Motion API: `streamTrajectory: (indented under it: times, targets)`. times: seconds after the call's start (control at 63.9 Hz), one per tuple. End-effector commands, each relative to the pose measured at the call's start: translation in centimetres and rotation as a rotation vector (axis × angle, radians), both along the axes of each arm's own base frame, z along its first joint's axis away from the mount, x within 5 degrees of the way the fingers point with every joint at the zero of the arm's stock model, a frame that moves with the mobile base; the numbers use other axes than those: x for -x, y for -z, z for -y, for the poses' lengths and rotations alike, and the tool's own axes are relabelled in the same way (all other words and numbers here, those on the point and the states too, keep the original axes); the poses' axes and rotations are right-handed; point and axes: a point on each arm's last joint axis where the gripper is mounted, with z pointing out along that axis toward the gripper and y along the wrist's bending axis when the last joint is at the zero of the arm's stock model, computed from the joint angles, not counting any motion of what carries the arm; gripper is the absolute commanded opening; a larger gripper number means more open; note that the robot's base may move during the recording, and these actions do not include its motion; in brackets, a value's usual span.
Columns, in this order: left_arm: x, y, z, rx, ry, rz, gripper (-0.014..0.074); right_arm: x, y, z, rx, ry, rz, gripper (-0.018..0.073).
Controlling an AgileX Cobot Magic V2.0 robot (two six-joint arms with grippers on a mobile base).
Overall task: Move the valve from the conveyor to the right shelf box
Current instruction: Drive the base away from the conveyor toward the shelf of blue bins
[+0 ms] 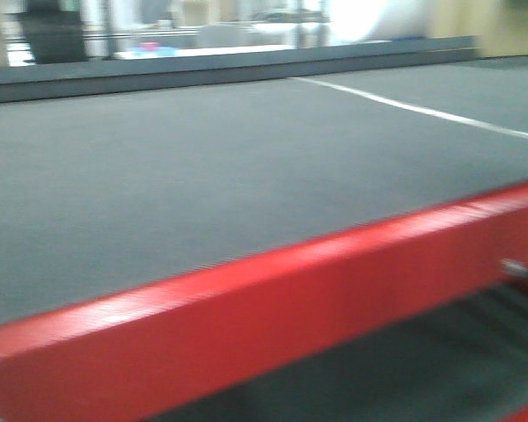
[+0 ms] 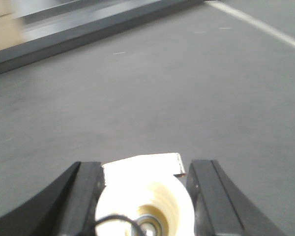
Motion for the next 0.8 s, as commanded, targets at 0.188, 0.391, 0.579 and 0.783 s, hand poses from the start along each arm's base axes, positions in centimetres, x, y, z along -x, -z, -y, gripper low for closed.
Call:
streamTrajectory:
  times: [0.188, 0.391, 0.579, 0.783]
  targets:
    - [0.19, -0.87, 0.21, 0.015, 0.006, 0.067, -0.0111, 0.4, -1.41, 0.11, 0.001, 0.008, 0.102, -0.0162]
    - [0.19, -0.87, 0.21, 0.015, 0.006, 0.067, -0.0111, 0.4, -1.41, 0.11, 0.001, 0.008, 0.102, -0.0162]
    - [0.19, -0.87, 0.21, 0.015, 0.006, 0.067, -0.0111, 0.4, -1.41, 0.11, 0.001, 0.008, 0.102, -0.0162]
    - [0.19, -0.87, 0.21, 0.015, 0.006, 0.067, -0.0111, 0.4, -1.41, 0.11, 0.001, 0.008, 0.102, -0.0162]
